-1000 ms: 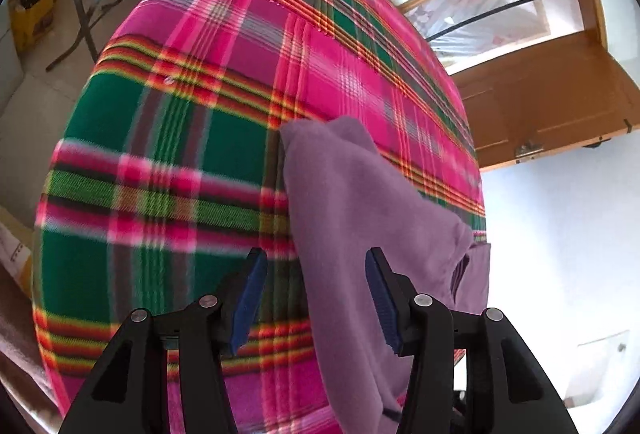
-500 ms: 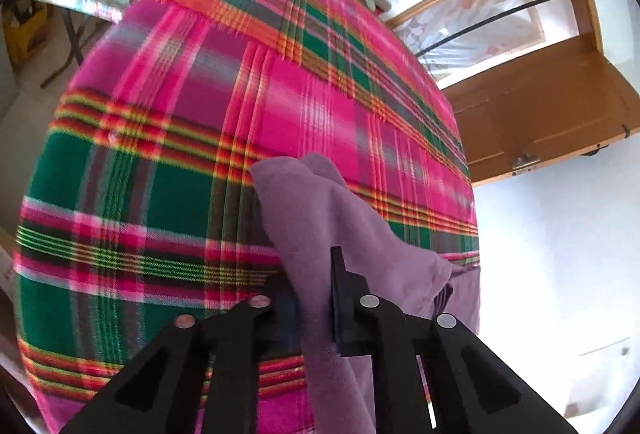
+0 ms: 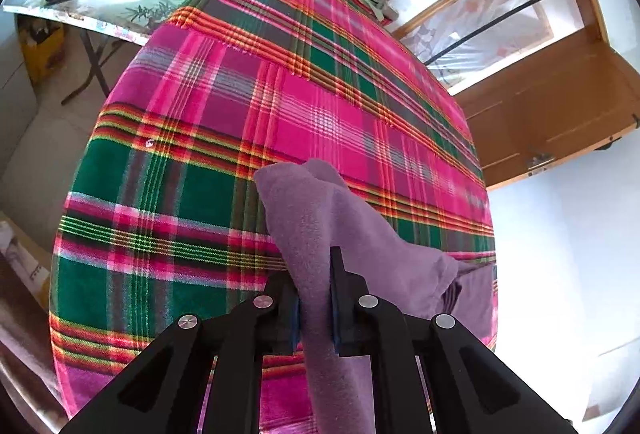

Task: Fold clothes
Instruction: 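Lift the gripped edge with both grippers and fold it over the bundle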

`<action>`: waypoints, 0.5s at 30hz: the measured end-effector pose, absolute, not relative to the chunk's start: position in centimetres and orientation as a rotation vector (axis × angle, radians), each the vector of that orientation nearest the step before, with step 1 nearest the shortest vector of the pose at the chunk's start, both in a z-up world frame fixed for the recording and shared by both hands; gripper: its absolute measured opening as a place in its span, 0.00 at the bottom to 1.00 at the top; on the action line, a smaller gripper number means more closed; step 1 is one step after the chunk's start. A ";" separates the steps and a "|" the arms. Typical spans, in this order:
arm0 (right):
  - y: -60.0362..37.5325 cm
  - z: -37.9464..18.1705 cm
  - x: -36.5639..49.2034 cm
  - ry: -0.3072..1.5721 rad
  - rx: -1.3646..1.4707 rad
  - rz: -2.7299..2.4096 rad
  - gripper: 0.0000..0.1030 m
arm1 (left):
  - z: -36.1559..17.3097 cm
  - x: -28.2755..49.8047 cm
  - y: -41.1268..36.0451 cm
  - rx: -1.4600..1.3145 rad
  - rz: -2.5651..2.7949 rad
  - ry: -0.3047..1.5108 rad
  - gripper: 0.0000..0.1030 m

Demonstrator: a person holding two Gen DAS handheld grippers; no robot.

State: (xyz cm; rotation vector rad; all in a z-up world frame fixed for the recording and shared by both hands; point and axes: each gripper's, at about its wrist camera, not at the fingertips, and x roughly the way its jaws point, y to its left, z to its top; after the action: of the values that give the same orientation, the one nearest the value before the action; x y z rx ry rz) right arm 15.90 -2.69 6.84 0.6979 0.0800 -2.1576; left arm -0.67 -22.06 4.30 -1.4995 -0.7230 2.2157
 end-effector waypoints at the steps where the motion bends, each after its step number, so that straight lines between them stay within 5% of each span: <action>1: -2.4 7.0 15.9 0.068 0.691 -2.161 0.15 | 4.7 -0.8 -21.8 -1.497 2.222 -0.714 0.11; 15: 4.3 9.5 18.0 -0.106 0.600 -2.260 0.15 | 11.0 0.1 -16.2 -1.438 2.295 -0.549 0.11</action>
State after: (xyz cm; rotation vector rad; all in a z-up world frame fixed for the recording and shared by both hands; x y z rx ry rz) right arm 17.97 4.28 9.51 0.5996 -0.1065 -2.2601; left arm 0.13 -16.24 10.97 -1.4377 -0.5488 2.2948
